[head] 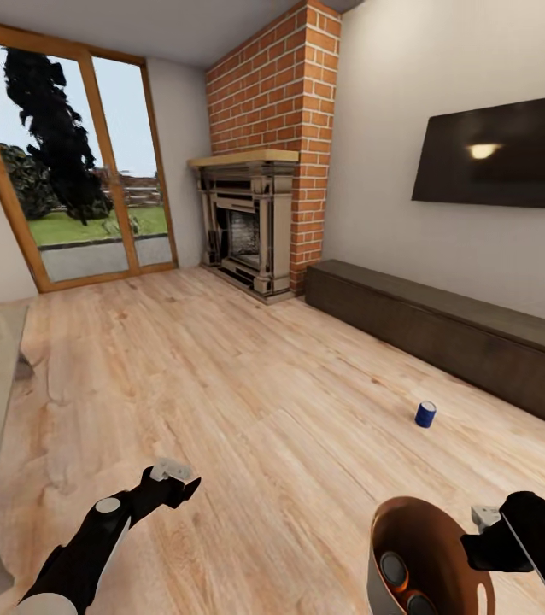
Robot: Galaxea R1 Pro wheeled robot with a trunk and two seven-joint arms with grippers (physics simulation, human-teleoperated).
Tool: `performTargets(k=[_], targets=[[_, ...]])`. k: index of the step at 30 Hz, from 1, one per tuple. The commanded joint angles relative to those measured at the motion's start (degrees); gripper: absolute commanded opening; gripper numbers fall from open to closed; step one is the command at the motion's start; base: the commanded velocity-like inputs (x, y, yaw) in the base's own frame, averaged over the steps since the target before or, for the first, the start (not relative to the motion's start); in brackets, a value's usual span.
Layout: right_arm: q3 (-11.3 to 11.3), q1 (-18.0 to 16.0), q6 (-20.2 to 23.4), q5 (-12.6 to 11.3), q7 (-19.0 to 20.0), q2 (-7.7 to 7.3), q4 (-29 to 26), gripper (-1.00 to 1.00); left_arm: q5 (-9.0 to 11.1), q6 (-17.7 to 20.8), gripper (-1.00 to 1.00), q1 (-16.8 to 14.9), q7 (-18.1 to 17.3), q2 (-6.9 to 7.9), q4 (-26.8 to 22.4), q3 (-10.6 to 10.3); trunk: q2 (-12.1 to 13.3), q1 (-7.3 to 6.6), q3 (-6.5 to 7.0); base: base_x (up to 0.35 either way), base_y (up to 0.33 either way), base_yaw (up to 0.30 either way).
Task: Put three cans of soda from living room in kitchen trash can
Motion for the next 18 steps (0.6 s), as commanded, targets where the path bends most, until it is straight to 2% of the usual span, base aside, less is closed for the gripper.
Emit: performTargets(k=[1,18], targets=[[0.0,0.0,0.2,-1.0,0.1,0.01,0.0,-1.00,0.0,0.0,1.00,0.0,0.0,0.00,0.0,0.0,0.0,0.00,0.01,0.116,-0.305,-0.010],[0.0,0.0,0.2,-0.9,0.1,0.13,0.0,-1.00,0.0,0.0,1.00,0.0,0.1,0.00,0.0,-0.1,0.0,0.00,0.01,0.116,-0.305,-0.001]])
